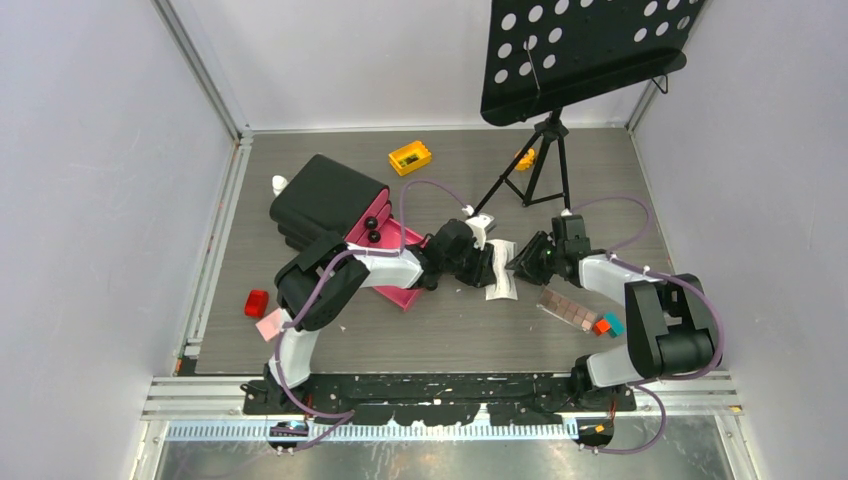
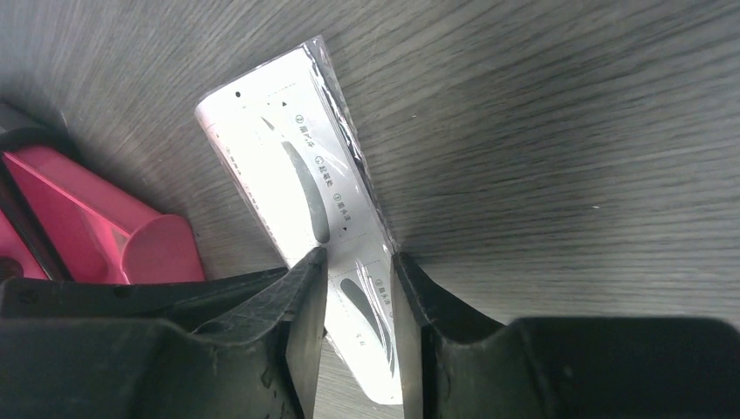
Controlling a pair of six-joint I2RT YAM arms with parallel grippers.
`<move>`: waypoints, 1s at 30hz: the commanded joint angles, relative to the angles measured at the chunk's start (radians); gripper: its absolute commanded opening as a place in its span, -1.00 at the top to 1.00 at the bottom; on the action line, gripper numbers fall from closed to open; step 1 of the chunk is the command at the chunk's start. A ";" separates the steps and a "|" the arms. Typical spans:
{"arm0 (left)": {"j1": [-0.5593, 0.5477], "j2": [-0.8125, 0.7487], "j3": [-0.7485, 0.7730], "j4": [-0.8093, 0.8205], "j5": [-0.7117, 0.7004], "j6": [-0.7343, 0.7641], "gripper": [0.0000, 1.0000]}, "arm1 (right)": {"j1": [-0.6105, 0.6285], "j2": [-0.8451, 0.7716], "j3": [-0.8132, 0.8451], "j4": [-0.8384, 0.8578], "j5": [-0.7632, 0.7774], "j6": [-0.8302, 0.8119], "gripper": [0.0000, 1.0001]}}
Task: Organize the makeup
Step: Pick up the makeup tool from the center of the board.
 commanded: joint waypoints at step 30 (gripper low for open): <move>-0.012 -0.075 -0.034 0.024 0.018 -0.051 0.13 | 0.012 -0.010 -0.110 0.006 -0.085 -0.009 -0.24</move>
